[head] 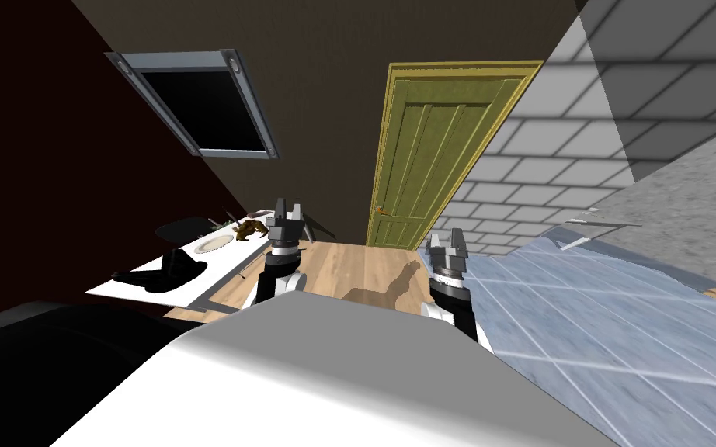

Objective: Pull the door open

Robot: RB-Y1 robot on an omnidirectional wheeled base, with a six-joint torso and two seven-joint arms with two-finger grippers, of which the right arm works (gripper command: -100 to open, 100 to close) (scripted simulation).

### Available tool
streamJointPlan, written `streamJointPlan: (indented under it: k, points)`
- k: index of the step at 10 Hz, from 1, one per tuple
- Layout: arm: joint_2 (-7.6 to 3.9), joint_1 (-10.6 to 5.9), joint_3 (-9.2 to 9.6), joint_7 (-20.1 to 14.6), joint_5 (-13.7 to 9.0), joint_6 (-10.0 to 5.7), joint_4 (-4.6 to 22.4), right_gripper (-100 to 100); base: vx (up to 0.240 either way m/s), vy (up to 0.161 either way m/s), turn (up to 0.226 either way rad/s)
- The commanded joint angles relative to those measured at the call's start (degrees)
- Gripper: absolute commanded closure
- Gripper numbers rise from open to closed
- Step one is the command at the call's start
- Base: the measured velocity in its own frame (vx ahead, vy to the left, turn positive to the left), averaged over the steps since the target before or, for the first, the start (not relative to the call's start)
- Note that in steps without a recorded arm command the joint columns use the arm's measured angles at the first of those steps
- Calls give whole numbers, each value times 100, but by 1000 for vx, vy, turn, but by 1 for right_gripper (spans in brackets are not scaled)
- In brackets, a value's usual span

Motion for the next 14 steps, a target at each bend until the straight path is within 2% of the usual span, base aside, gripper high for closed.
streamJointPlan:
  k: [1, 14]
  points:
    - [-55, -37, -4, -48, -49, -38, 180, -100, 160, 4, 35]
    - [-372, -444, 37, -321, -386, -435, 1813, -100, 105, 14, 37]
